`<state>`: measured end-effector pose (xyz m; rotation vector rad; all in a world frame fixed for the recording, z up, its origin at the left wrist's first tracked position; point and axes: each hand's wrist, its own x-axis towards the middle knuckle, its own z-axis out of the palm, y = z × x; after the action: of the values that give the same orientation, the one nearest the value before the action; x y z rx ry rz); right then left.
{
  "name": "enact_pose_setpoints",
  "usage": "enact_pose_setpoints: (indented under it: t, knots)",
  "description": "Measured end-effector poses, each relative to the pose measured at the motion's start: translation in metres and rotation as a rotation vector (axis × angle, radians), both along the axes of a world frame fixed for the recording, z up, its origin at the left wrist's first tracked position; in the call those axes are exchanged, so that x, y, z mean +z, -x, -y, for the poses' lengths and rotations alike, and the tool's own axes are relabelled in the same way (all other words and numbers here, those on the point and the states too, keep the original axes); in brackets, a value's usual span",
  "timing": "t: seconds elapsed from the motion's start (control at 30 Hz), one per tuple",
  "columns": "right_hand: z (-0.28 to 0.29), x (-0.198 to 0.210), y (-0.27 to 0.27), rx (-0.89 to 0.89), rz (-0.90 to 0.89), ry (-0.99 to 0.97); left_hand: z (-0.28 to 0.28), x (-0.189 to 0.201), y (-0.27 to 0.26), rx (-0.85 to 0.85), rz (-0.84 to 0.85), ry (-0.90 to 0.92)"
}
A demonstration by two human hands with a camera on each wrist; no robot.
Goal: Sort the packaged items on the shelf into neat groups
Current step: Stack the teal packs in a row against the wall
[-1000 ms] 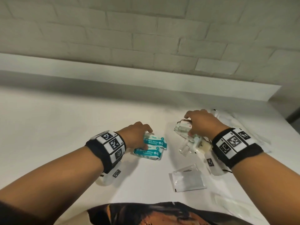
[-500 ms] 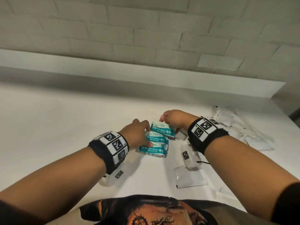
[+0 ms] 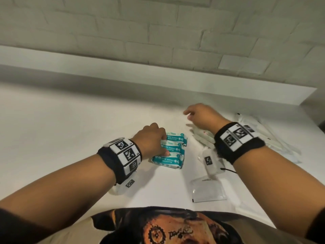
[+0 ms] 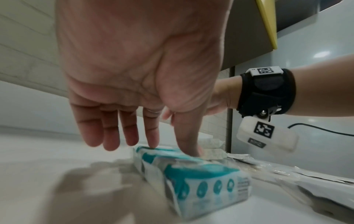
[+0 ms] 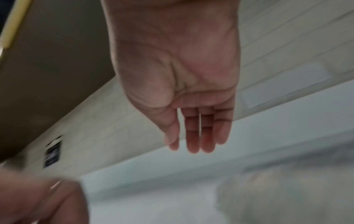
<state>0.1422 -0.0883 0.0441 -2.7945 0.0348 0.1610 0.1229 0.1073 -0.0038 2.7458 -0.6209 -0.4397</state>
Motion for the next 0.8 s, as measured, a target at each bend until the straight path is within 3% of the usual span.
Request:
enact_pose_setpoints:
  t: [0.07, 0.2, 0.3, 0.4, 0.5, 0.53, 0.63, 0.8]
  knots:
    - [0.023, 0.01, 0.005, -0.094, 0.014, 0.04, 0.006, 0.005, -0.003, -0.055, 0.008, 0.017]
    - [0.041, -0.011, 0.025, -0.101, -0.299, 0.241, 0.021, 0.01, -0.007, -0.181, 0.014, -0.082]
    - [0.046, -0.018, 0.03, -0.13, -0.219, 0.284, 0.021, 0.01, -0.007, -0.216, 0.037, -0.139]
    - [0.038, -0.007, 0.027, -0.148, -0.05, 0.134, 0.015, 0.01, -0.008, -0.234, 0.049, -0.13]
    - [0.013, -0.003, 0.022, -0.135, -0.192, -0.293, 0.012, 0.01, -0.008, -0.265, 0.058, -0.139]
    - [0.006, -0.005, 0.02, -0.118, -0.262, -0.337, 0.011, 0.011, -0.007, -0.279, 0.059, -0.151]
    - [0.0, -0.018, 0.007, -0.063, -0.326, -0.198, 0.008, 0.012, -0.005, -0.291, 0.058, -0.18]
    - [-0.001, -0.019, -0.016, -0.109, -0.312, -0.297, 0.006, 0.013, -0.004, -0.311, 0.043, -0.193]
